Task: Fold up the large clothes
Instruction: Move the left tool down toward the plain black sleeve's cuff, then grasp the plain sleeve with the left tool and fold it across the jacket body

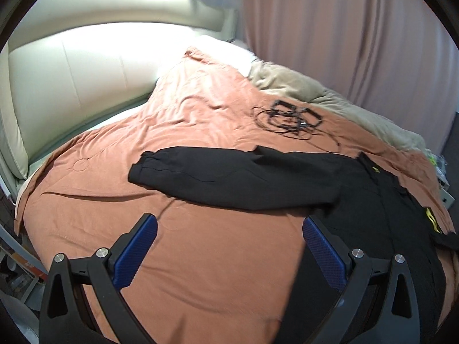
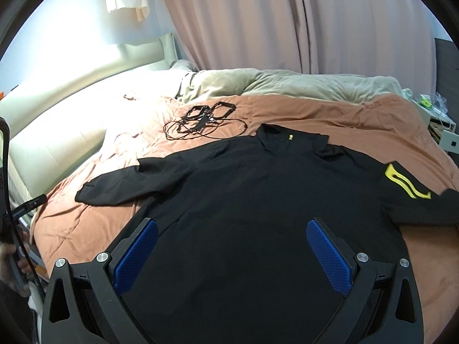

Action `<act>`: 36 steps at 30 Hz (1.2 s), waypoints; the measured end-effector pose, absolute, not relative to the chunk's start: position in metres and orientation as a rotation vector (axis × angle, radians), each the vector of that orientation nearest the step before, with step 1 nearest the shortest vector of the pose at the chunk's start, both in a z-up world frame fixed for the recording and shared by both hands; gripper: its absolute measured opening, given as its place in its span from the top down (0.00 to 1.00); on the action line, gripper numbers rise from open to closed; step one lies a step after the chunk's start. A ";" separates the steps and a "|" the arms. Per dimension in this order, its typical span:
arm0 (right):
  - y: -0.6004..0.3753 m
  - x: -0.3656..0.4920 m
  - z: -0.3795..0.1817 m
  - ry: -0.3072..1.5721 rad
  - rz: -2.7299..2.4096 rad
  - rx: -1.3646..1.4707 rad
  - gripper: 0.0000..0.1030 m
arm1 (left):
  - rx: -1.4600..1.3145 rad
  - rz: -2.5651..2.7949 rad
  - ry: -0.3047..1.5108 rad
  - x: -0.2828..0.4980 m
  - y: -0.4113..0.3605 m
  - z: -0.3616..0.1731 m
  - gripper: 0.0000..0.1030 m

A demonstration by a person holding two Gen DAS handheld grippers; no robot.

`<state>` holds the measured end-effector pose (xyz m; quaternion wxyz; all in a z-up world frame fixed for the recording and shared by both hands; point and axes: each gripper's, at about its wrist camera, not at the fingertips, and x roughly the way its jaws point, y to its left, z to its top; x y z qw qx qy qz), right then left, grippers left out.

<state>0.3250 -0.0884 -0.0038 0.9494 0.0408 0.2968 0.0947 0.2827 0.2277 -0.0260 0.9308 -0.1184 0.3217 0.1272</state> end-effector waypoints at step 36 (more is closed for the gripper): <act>0.004 0.513 -0.093 0.845 0.271 0.218 0.71 | -0.605 0.378 0.898 0.441 0.372 -0.174 0.85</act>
